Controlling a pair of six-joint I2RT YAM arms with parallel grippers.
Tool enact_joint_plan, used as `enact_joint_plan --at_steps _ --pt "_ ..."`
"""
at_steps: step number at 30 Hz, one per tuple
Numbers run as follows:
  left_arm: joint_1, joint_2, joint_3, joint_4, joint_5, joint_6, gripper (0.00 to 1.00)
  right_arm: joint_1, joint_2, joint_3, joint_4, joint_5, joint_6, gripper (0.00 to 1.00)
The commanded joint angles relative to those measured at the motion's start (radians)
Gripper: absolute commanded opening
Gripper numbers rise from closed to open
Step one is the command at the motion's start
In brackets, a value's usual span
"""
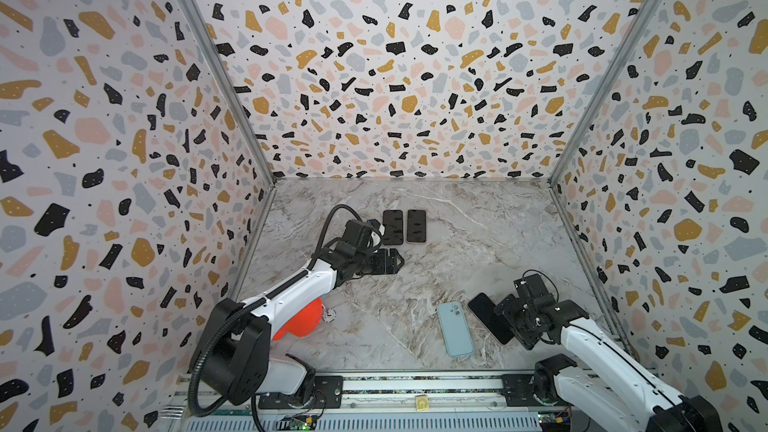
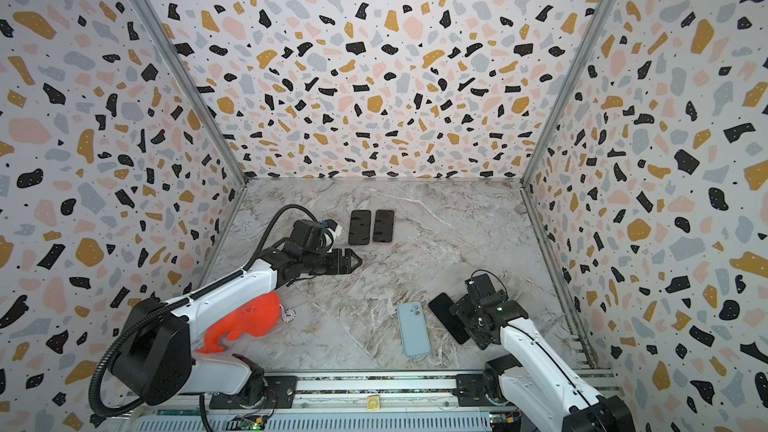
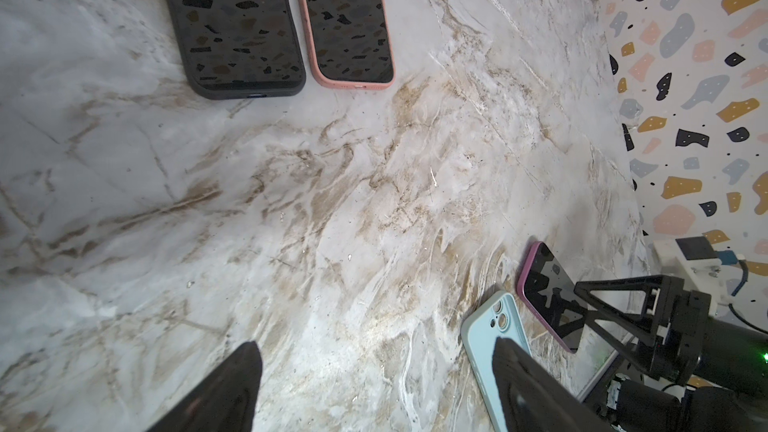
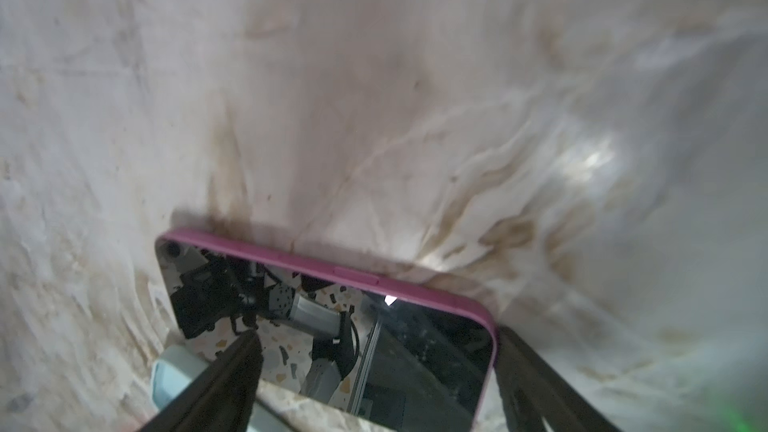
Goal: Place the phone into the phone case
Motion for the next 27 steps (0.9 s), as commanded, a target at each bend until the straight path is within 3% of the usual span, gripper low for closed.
enact_joint_plan --at_steps 1,8,14,19,27 --pt "0.008 -0.01 -0.015 0.029 0.013 -0.005 0.88 0.096 0.012 -0.042 -0.056 -0.074 0.127 0.87" --pt "0.008 -0.006 -0.018 0.035 0.013 -0.008 0.87 0.274 0.067 0.018 -0.061 -0.022 0.075 0.82" --pt "0.003 -0.005 -0.03 0.05 0.034 -0.015 0.87 0.311 0.137 0.177 -0.153 0.187 -0.305 0.82" --pt "-0.036 0.004 -0.027 0.045 0.025 -0.017 0.87 0.394 0.21 0.26 -0.191 0.325 -0.358 0.84" --pt "-0.058 0.024 -0.027 0.049 0.023 -0.023 0.87 0.419 0.273 0.235 -0.138 0.312 -0.429 0.9"
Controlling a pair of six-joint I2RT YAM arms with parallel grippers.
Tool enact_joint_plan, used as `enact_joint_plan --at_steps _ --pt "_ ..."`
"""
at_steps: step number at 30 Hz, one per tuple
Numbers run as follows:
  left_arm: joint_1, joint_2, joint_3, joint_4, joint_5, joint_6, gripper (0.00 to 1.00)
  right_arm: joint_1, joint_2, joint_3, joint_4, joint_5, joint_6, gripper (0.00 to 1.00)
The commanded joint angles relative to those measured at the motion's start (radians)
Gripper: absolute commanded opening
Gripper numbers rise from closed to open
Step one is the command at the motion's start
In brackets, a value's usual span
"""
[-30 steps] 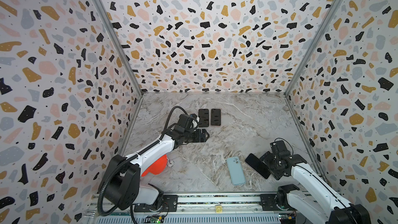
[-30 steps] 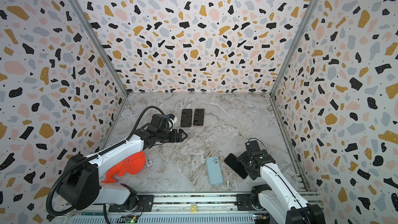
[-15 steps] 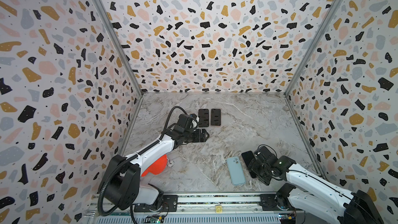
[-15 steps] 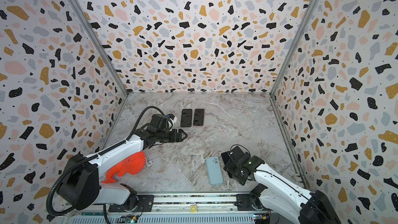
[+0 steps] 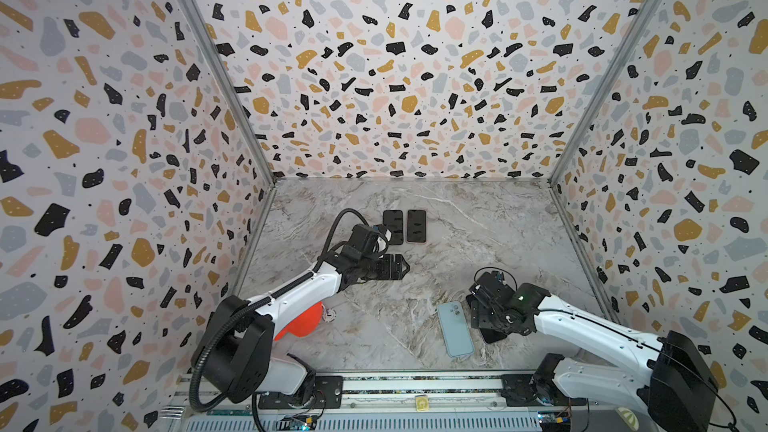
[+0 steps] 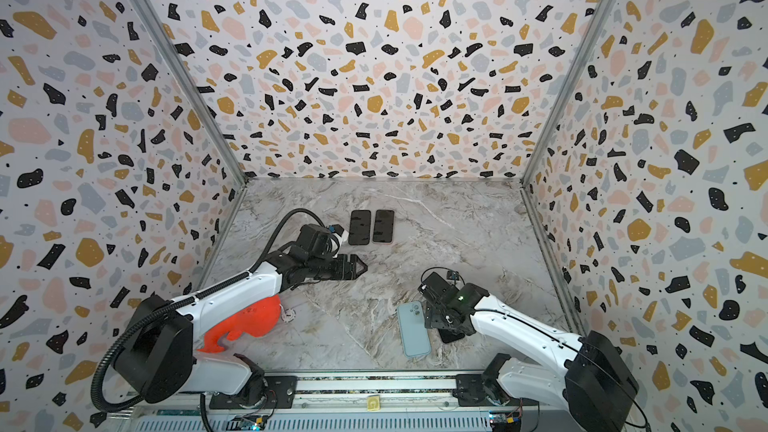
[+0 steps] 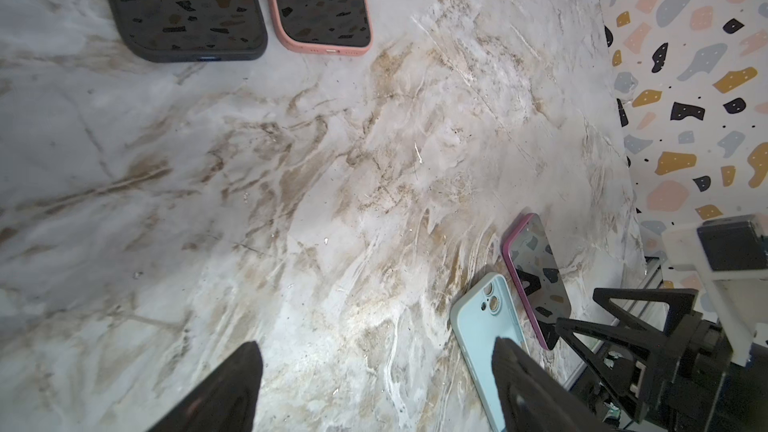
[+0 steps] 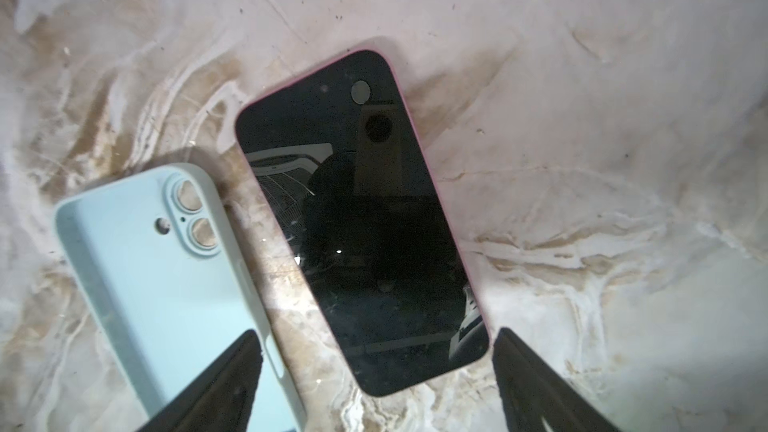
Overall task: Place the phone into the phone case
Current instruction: 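Grasp the bare black phone with the right gripper and lift it, then hold the black phone over the mint case with the right gripper while the left approaches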
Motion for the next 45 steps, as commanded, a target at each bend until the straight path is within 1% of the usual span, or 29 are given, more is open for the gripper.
enact_joint_plan --at_steps 1,10,13,17,22,25,29,32,40,45 --pt "-0.003 0.012 -0.005 0.025 0.012 -0.001 0.87 0.003 0.009 -0.019 -0.008 0.016 -0.053 0.9" --pt "-0.003 0.03 0.006 0.018 0.018 0.008 0.87 0.004 0.063 -0.071 0.093 -0.043 -0.067 0.92" --pt "-0.003 0.033 0.004 0.018 0.02 0.008 0.87 -0.011 0.094 -0.077 0.095 -0.027 -0.038 0.93" --pt "-0.003 0.034 0.003 0.019 0.021 0.008 0.87 -0.032 0.12 -0.088 0.115 -0.035 -0.014 0.92" --pt "-0.003 0.035 0.003 0.021 0.02 0.009 0.87 -0.046 0.102 -0.134 0.174 -0.076 0.005 0.86" --pt "-0.003 0.037 0.003 0.02 0.021 0.01 0.87 -0.063 0.083 -0.162 0.206 -0.102 0.007 0.79" --pt "-0.003 0.043 0.004 0.023 0.028 0.004 0.87 -0.063 0.057 -0.173 0.207 -0.083 0.013 0.72" --pt "-0.01 0.057 0.006 0.033 0.049 -0.005 0.87 -0.063 0.054 -0.171 0.211 -0.065 0.013 0.69" --pt "-0.089 0.131 0.042 0.06 0.054 -0.043 0.87 -0.063 0.025 -0.162 0.257 -0.055 -0.045 0.62" --pt "-0.143 0.226 0.095 0.113 0.11 -0.08 0.83 -0.065 0.002 -0.162 0.315 -0.075 -0.088 0.59"
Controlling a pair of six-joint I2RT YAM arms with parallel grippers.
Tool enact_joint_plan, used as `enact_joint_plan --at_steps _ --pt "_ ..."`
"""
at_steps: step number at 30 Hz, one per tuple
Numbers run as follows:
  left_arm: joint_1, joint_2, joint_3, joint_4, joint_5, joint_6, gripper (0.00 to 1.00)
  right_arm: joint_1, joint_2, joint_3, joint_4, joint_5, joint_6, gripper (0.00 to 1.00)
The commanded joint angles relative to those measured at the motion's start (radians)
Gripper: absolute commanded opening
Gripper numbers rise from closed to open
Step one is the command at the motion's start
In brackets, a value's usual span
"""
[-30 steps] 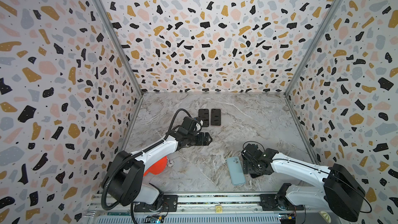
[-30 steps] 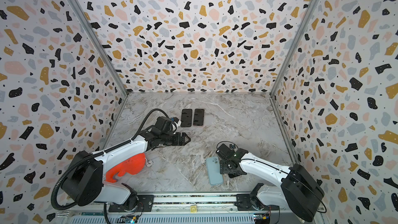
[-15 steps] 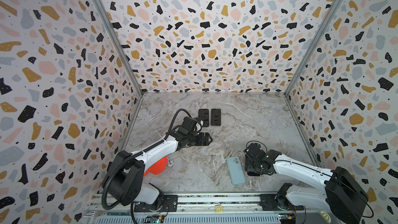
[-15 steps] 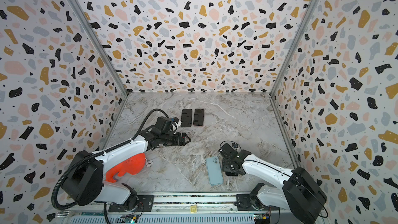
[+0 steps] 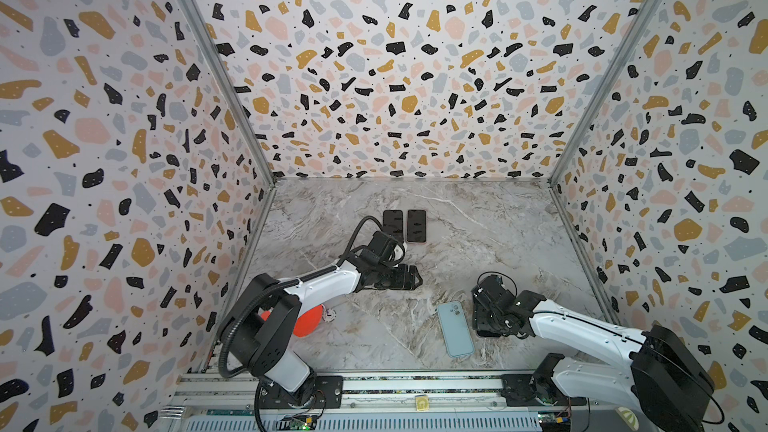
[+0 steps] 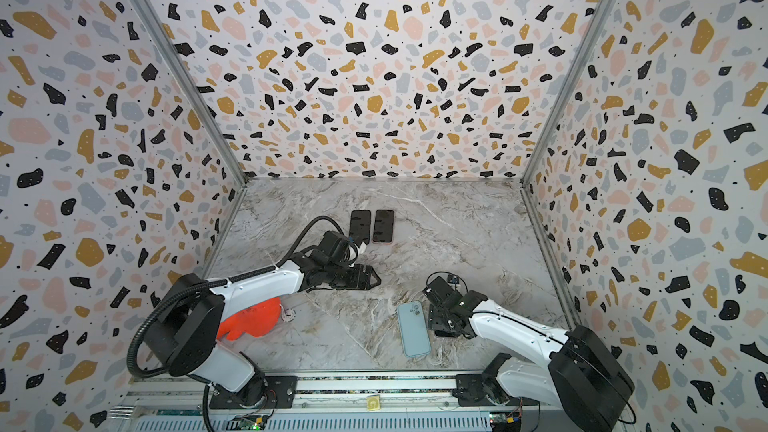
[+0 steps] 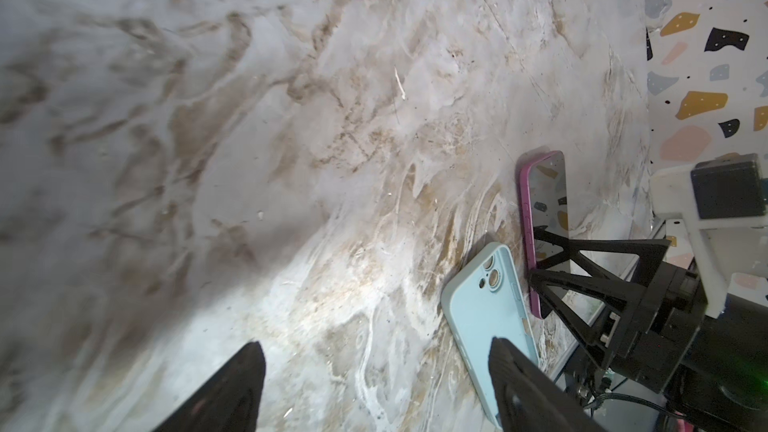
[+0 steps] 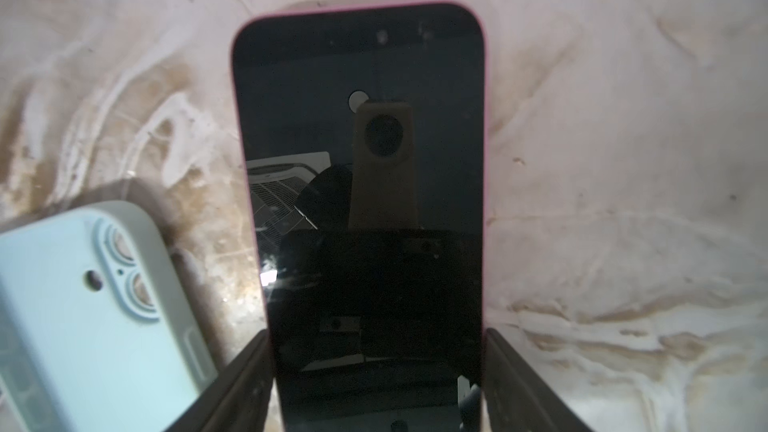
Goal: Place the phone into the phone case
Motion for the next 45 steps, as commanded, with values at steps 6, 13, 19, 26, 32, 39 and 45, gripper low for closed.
enact_joint_plan --at_steps 6,13,19,26,32,39,45 --pt "-0.09 0.158 0.138 0.173 0.166 -0.071 0.78 -0.039 -0.008 -0.023 0.152 -0.082 -0.098 0.57" --pt "-0.149 0.319 0.247 0.25 0.246 -0.101 0.72 -0.097 -0.032 -0.044 0.214 -0.145 -0.177 0.55" --pt "-0.152 0.391 0.284 0.337 0.282 -0.149 0.64 -0.121 -0.048 -0.075 0.249 -0.186 -0.197 0.53" --pt "-0.147 0.48 0.327 0.372 0.279 -0.165 0.58 -0.125 -0.043 -0.092 0.266 -0.205 -0.197 0.51" --pt "-0.114 0.54 0.33 0.428 0.263 -0.202 0.5 -0.126 -0.055 -0.105 0.268 -0.21 -0.194 0.5" --pt "-0.101 0.561 0.327 0.553 0.29 -0.275 0.42 -0.126 -0.049 -0.115 0.277 -0.22 -0.191 0.5" --pt "-0.1 0.56 0.303 0.592 0.306 -0.295 0.36 -0.127 -0.045 -0.112 0.276 -0.215 -0.194 0.5"
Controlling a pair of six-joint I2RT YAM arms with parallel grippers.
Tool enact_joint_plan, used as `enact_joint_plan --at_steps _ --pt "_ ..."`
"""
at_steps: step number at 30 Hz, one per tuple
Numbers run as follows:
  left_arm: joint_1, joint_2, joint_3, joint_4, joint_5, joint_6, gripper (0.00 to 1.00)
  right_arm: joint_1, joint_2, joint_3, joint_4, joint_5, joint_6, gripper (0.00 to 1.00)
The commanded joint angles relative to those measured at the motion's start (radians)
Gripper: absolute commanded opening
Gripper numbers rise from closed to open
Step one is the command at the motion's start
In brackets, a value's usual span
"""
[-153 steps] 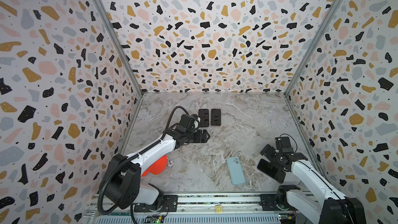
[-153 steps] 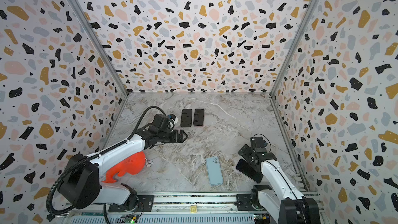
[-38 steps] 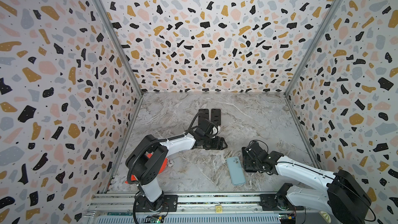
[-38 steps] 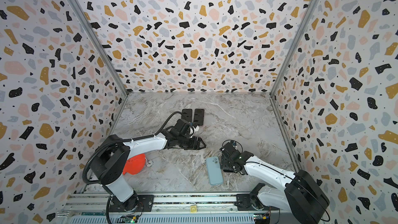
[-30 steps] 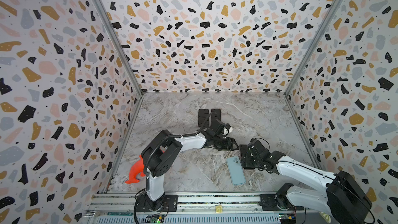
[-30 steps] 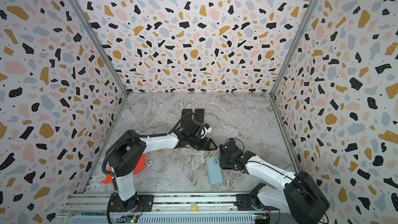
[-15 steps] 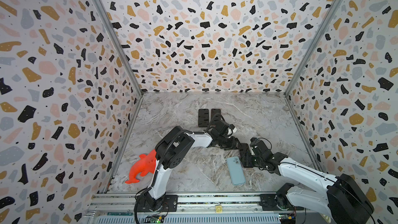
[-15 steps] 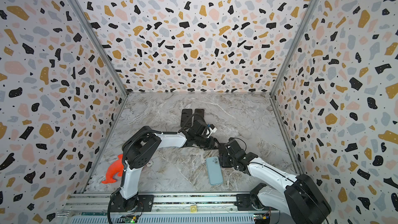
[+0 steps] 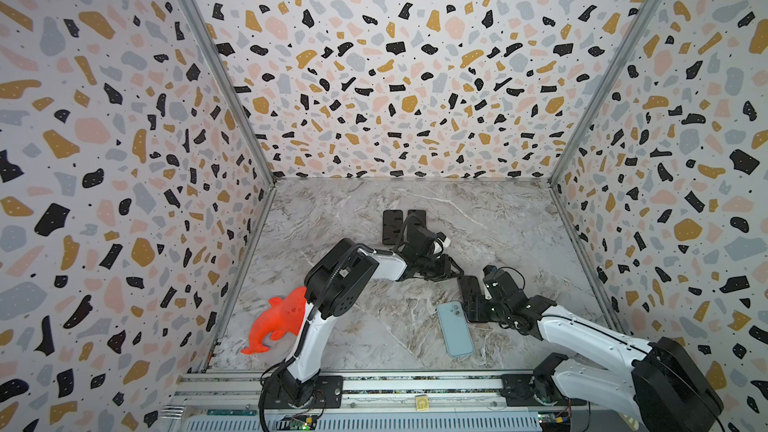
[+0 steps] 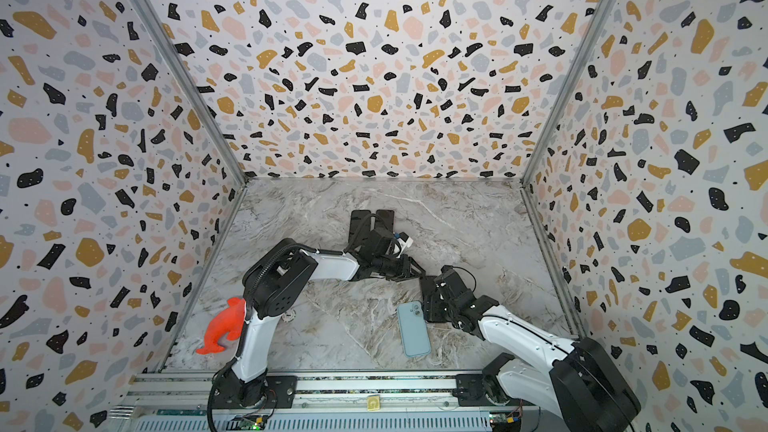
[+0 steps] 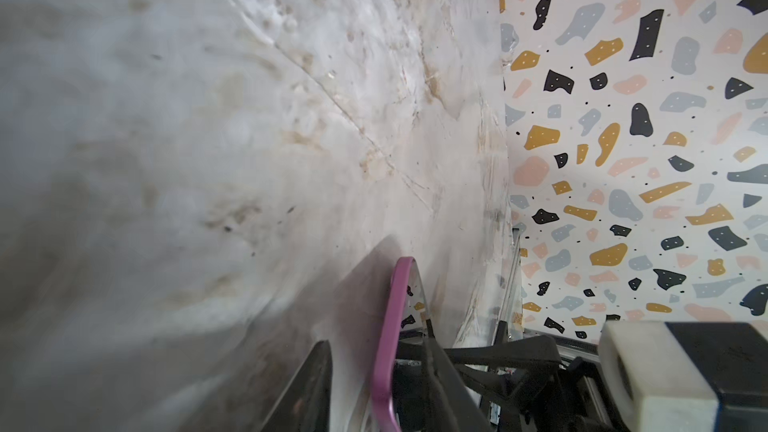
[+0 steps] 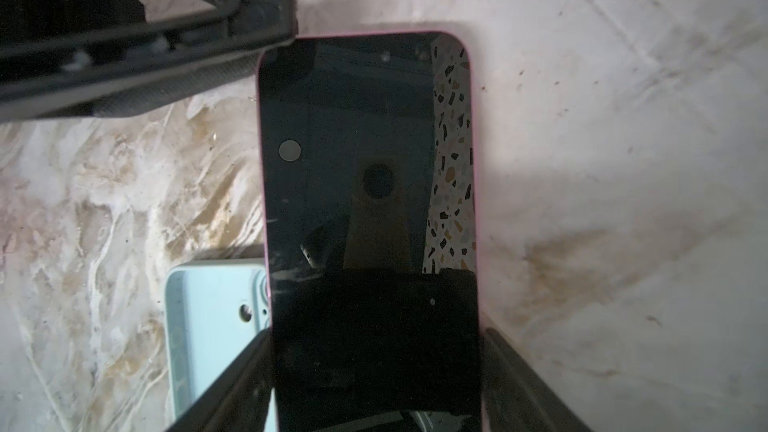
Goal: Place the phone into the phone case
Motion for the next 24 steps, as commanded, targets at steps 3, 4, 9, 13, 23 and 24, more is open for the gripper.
enact_joint_plan --at_steps 3,4,9,13,23,24 --pt "-0.01 0.009 -0.016 0.074 0.04 -0.027 0.32 -0.003 0.014 -0.02 -0.03 -0.029 0.0 0.49" --pt "-0.013 0.01 -0.015 0.072 0.044 -0.028 0.32 -0.003 0.017 -0.02 -0.029 -0.028 0.0 0.49" --pt "-0.025 0.015 -0.019 0.064 0.048 -0.022 0.28 -0.001 0.012 -0.023 -0.026 -0.03 0.0 0.49" --pt "-0.026 0.016 -0.02 0.055 0.05 -0.015 0.27 -0.002 0.013 -0.021 -0.027 -0.026 -0.002 0.49" --pt "-0.032 0.01 -0.01 0.03 0.061 -0.004 0.23 -0.003 0.023 -0.018 -0.02 -0.021 -0.01 0.5" --pt "-0.031 0.01 -0.008 0.024 0.06 -0.001 0.23 -0.003 0.023 -0.018 -0.017 -0.022 -0.011 0.5"
